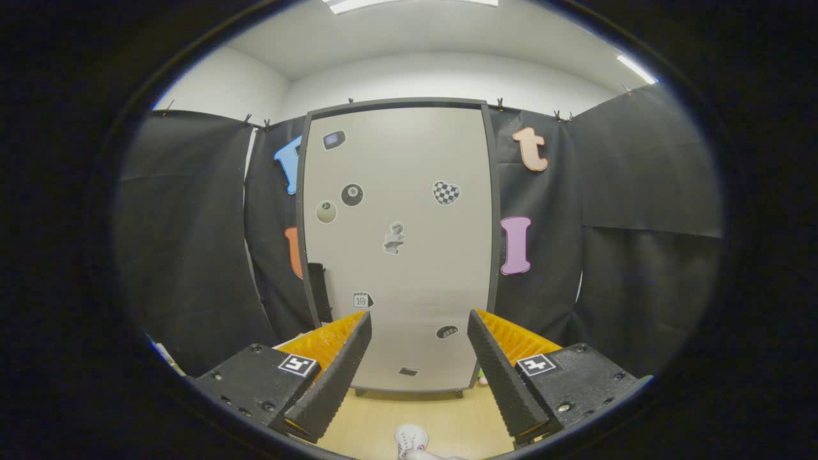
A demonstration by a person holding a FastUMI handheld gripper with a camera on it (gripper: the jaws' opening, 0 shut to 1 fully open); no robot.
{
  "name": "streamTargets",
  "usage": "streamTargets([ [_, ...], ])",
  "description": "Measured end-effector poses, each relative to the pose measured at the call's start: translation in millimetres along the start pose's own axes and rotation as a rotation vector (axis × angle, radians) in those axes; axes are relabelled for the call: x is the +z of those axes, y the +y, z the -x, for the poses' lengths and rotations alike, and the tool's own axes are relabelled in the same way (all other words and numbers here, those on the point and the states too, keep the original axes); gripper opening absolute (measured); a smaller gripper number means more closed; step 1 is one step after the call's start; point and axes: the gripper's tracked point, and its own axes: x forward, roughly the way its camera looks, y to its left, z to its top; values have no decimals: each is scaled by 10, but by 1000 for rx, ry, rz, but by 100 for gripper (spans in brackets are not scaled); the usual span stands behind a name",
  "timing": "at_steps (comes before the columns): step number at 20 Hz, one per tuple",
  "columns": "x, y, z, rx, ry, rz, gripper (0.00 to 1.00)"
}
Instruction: Open the shoe cabinet door, grab the shoes and put them into the shoe cabinet, then close the shoe cabinet door.
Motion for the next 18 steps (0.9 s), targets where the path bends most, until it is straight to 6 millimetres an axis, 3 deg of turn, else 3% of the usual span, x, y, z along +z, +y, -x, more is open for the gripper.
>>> streamTargets([
  [4,-6,144,-113,23,-16,14,99],
  [8,-132,372,-385,38,5,17,99],
  [13,-304,927,-859,98,27,29,99],
  [18,-348,1444,-1346,147,23,23,99],
])
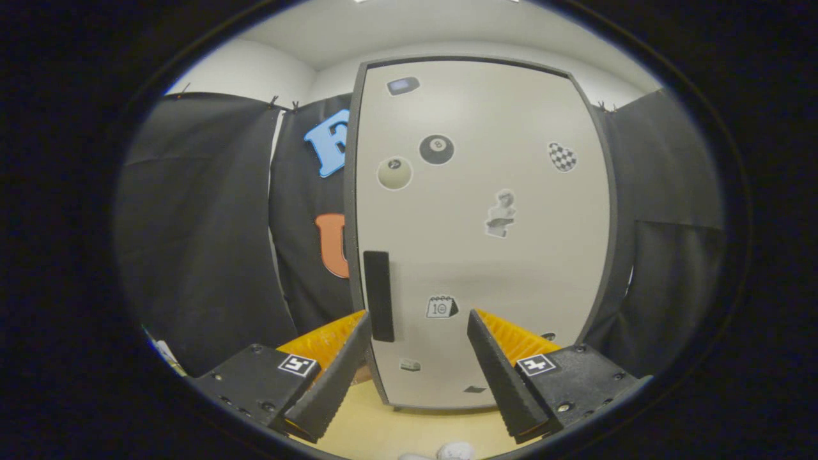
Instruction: Open the shoe cabinet door, grab the shoes and put them into the shoe cabinet, then close the shoe cabinet door.
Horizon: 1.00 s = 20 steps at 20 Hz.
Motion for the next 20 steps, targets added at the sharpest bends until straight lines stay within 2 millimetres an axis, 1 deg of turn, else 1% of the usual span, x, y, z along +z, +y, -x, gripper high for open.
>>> streamTargets([
  [3,-68,194,-347,18,22,-22,99],
  [6,-108,239,-649,-7,35,-26,99],
  [8,-135,279,-766,-12,52,-48,98],
  [10,-147,336,-830,-8,62,-64,91],
  [11,-141,333,-851,-15,60,-62,80],
  [14,-124,322,-907,-34,43,-66,57],
  [16,-128,333,-901,-41,49,-67,42],
  [18,-135,301,-925,-56,48,-60,40],
  [20,-138,298,-879,-41,63,-49,36],
])
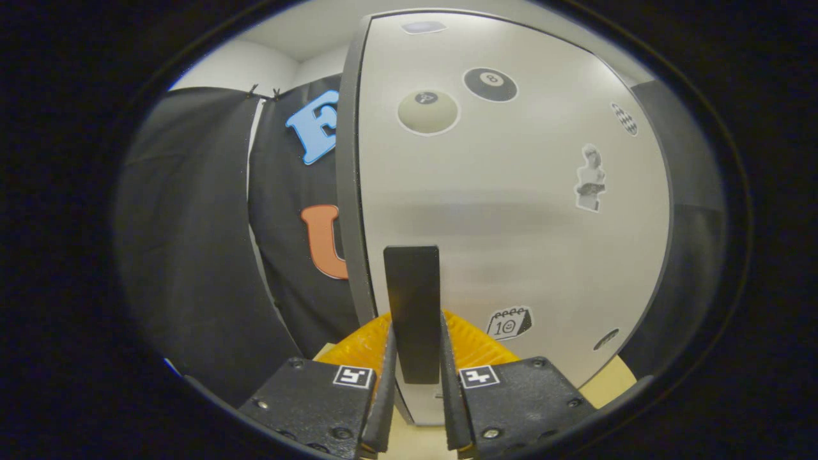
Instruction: Open the shoe cabinet door, grab the shoes and put them into the shoe cabinet, then close the shoe cabinet door.
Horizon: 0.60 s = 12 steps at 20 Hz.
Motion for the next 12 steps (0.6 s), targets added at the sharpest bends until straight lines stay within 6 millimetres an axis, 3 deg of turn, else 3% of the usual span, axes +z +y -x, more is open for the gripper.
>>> streamTargets([
  [6,-41,26,214,76,14,8,28],
  [12,-56,19,685,140,9,7,25],
])
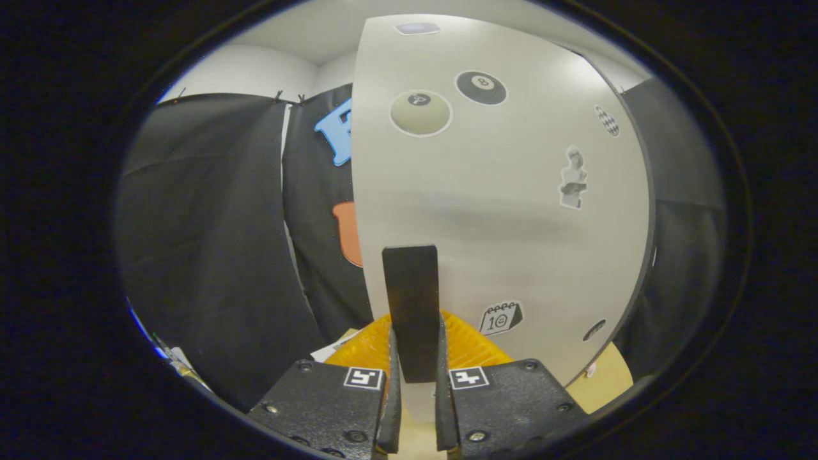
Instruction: Open the shoe cabinet door, grab the shoes and put them into the shoe cabinet, then close the shoe cabinet door.
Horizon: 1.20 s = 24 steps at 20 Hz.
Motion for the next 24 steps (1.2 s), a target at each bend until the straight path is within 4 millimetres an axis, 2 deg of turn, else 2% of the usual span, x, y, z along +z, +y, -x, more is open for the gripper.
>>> streamTargets([
  [2,-36,-37,138,30,0,-1,24],
  [6,-85,-163,583,74,0,-3,24],
  [11,-167,-441,1011,90,7,-10,24],
  [17,-192,-836,1445,48,-2,-25,23],
  [24,-202,-1350,1763,-28,-8,-23,14],
])
